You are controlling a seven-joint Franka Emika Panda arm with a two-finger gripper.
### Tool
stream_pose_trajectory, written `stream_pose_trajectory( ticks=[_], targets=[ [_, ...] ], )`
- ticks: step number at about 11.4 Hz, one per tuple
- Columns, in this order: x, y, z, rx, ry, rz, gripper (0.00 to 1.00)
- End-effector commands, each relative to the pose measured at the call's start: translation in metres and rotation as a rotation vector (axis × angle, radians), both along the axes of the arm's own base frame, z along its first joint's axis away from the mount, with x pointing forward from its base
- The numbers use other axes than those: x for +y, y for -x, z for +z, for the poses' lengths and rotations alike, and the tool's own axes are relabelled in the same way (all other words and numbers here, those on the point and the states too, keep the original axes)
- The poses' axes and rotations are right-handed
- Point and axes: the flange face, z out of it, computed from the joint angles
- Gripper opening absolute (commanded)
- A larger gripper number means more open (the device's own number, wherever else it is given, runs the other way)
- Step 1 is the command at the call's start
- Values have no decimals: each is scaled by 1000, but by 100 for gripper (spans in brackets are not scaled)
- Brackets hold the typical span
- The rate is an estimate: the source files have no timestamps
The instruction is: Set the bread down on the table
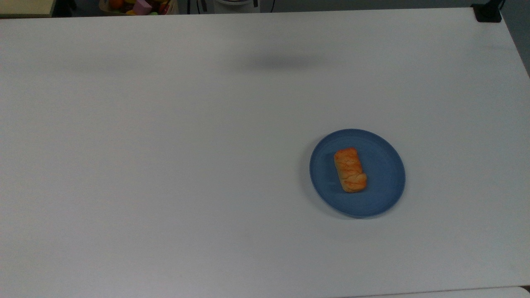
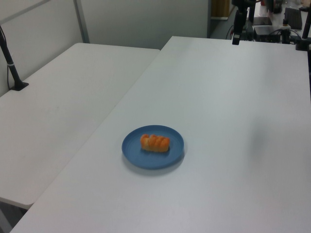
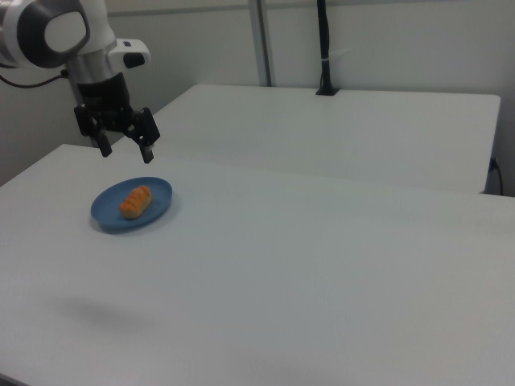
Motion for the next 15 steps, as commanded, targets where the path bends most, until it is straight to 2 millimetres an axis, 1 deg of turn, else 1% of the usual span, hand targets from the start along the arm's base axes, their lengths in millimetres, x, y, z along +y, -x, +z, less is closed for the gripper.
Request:
stream_pose_trajectory(
  ticks=[1,7,15],
  targets=[
    [-2,-4,-1,-3,-13,14,100],
    [-3,-4,-1,5,-12,14,100],
    [3,-2,-3,15,-11,25,100]
  ],
)
